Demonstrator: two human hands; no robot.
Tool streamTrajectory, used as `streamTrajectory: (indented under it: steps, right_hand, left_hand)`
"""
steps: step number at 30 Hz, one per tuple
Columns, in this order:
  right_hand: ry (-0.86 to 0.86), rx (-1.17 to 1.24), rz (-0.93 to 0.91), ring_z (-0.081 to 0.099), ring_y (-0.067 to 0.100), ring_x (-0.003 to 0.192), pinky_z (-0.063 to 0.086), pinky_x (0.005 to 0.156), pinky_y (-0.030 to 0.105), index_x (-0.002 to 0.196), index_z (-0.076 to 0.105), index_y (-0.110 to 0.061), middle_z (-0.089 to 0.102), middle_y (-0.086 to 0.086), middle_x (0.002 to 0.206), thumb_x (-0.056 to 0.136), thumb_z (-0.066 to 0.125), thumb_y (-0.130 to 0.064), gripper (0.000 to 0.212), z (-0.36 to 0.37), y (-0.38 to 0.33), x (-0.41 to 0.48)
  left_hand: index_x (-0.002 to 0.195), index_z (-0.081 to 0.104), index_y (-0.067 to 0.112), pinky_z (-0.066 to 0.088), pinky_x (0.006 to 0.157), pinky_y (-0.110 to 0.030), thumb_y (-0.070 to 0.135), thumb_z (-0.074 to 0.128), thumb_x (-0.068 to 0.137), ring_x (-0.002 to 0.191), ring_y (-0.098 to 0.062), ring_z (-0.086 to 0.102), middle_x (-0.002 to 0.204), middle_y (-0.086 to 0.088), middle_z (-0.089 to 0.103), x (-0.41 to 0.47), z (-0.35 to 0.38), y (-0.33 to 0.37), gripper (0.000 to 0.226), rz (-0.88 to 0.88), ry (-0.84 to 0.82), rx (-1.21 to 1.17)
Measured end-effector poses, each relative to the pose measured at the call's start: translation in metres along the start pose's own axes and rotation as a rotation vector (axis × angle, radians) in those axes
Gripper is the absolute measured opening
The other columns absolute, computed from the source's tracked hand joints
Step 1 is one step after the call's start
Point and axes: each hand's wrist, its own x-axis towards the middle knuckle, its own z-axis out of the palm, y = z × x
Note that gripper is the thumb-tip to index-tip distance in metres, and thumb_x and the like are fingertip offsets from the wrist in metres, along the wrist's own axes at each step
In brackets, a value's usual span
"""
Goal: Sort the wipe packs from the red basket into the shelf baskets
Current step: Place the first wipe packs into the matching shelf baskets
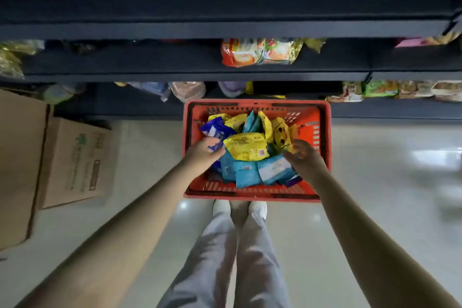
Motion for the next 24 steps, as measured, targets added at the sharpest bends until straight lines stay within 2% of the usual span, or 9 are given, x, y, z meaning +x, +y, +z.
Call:
streamTrajectory:
  steps: [3,6,9,11,14,16,20,22,24]
  right_hand:
    - [-0.021,-0.066,0.016,0.058,0.029,0.114,0.045,0.088,0.032,0.134,0.051,-0.012,0.060,0.013,0.126,0.085,0.069,-0.036,0.058,0.027,0.036,0.029]
    - [-0.043,-0.042,0.104,0.054,0.026,0.114,0.042,0.088,0.032,0.135,0.048,-0.012,0.056,0.014,0.131,0.086,0.069,-0.034,0.058,0.048,0.065,0.045]
    - [-0.036,0.077,0.175,0.056,0.029,0.115,0.046,0.079,0.031,0.133,0.048,-0.014,0.056,0.010,0.128,0.087,0.069,-0.031,0.053,0.058,0.075,0.056]
    - [-0.039,0.125,0.197,0.060,0.029,0.111,0.052,0.075,0.034,0.130,0.050,-0.015,0.060,0.009,0.125,0.084,0.070,-0.036,0.054,0.062,0.084,0.063]
    - [-0.083,0.152,0.216,0.063,0.026,0.107,0.053,0.068,0.027,0.129,0.051,-0.015,0.064,0.006,0.120,0.083,0.071,-0.036,0.055,0.063,0.088,0.068]
    - [-0.064,0.113,0.218,0.066,0.022,0.101,0.057,0.072,0.033,0.121,0.057,-0.016,0.068,0.004,0.112,0.079,0.073,-0.040,0.051,0.061,0.090,0.069]
    - [0.026,0.140,0.232,0.066,0.020,0.079,0.057,0.067,0.039,0.096,0.064,-0.014,0.070,0.007,0.091,0.080,0.074,-0.030,0.024,0.052,0.076,0.054]
    - [0.047,0.199,0.183,0.065,0.024,0.075,0.052,0.062,0.036,0.091,0.064,-0.013,0.069,0.009,0.085,0.082,0.072,-0.027,0.018,0.042,0.065,0.042]
    - [0.090,0.272,0.124,0.068,0.023,0.082,0.059,0.068,0.036,0.089,0.062,-0.020,0.069,0.005,0.086,0.084,0.071,-0.026,0.012,0.029,0.054,0.028]
  left_hand:
    - [0.128,0.054,0.003,0.042,0.105,-0.040,0.049,0.066,0.078,0.121,-0.020,0.053,0.136,-0.012,0.054,0.025,0.030,-0.015,0.070,-0.026,-0.018,-0.064]
    - [0.134,0.047,0.003,0.039,0.100,-0.029,0.039,0.066,0.087,0.122,-0.018,0.050,0.137,-0.012,0.052,0.046,0.055,-0.029,0.062,-0.124,-0.011,-0.100]
    - [0.113,0.052,0.006,0.042,0.070,-0.014,0.042,0.065,0.087,0.094,-0.013,0.057,0.101,0.000,0.060,0.065,0.069,-0.033,0.046,-0.170,0.051,-0.136]
    - [0.094,0.047,0.010,0.033,0.055,-0.020,0.046,0.064,0.087,0.076,-0.013,0.047,0.078,0.004,0.047,0.074,0.074,-0.032,0.041,-0.178,0.089,-0.149]
    - [0.095,0.051,0.009,0.042,0.067,-0.031,0.047,0.067,0.084,0.082,-0.015,0.054,0.087,-0.001,0.055,0.080,0.076,-0.027,0.042,-0.200,0.127,-0.217]
    - [0.097,0.057,0.011,0.045,0.076,-0.035,0.047,0.069,0.082,0.092,-0.019,0.058,0.095,-0.004,0.061,0.081,0.077,-0.027,0.041,-0.189,0.137,-0.244]
    - [0.107,0.062,0.013,0.052,0.089,-0.042,0.050,0.069,0.081,0.100,-0.019,0.063,0.107,-0.002,0.067,0.070,0.070,-0.025,0.046,-0.132,0.120,-0.264]
    - [0.105,0.063,0.017,0.052,0.090,-0.040,0.043,0.069,0.084,0.100,-0.015,0.065,0.105,0.001,0.070,0.059,0.065,-0.024,0.034,-0.087,0.132,-0.301]
    - [0.105,0.063,0.018,0.052,0.087,-0.032,0.039,0.069,0.085,0.098,-0.010,0.066,0.103,0.006,0.070,0.045,0.057,-0.020,0.029,-0.054,0.144,-0.341]
